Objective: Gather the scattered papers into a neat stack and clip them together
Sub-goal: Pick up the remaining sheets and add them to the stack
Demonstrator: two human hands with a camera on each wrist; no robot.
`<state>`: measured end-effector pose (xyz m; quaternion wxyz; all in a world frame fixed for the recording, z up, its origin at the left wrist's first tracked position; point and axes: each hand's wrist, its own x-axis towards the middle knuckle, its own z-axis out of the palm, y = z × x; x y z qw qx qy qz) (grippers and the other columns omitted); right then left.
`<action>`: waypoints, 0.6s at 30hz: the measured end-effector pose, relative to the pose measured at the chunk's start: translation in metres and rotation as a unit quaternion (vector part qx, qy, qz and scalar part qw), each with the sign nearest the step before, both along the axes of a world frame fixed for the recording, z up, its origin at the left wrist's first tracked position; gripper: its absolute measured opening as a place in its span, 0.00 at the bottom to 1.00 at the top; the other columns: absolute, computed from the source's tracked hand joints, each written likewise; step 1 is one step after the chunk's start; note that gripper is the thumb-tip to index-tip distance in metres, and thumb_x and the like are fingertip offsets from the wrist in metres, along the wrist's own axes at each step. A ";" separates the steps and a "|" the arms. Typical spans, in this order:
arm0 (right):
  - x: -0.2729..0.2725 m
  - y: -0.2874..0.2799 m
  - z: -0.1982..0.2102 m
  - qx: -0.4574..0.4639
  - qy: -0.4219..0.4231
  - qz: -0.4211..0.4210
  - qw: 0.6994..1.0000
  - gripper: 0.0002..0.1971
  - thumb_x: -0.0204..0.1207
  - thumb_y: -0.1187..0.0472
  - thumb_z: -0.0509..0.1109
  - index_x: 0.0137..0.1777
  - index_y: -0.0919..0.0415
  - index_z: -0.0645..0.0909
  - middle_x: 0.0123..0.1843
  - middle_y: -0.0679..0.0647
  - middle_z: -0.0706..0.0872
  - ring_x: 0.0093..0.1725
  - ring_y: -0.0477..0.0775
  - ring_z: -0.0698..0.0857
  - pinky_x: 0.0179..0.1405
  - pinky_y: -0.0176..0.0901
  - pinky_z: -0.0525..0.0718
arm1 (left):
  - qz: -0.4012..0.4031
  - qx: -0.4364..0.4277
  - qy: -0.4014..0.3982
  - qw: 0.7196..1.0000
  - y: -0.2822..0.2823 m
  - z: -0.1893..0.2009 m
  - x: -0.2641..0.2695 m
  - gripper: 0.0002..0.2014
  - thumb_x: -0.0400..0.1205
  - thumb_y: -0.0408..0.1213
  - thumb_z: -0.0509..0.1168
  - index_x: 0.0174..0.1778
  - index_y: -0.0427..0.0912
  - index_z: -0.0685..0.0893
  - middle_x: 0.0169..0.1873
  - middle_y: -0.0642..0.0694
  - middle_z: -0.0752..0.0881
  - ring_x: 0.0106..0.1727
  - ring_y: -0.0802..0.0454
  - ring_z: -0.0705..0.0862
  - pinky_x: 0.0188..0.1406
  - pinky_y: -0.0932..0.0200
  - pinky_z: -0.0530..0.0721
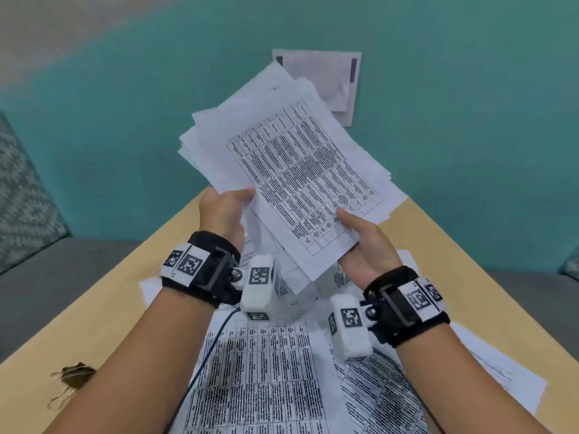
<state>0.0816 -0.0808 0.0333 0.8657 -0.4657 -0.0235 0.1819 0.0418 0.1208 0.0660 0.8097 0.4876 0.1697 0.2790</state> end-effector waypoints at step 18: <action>0.025 -0.068 0.021 -0.233 -0.229 -0.181 0.927 0.18 0.71 0.68 0.80 0.60 0.57 0.86 0.58 0.52 0.92 0.61 0.58 0.89 0.72 0.62 0.80 | -0.061 0.263 0.041 0.962 0.036 -0.002 -0.010 0.12 0.76 0.24 0.77 0.52 0.42 0.92 0.41 0.51 0.96 0.37 0.54 0.92 0.34 0.62 0.89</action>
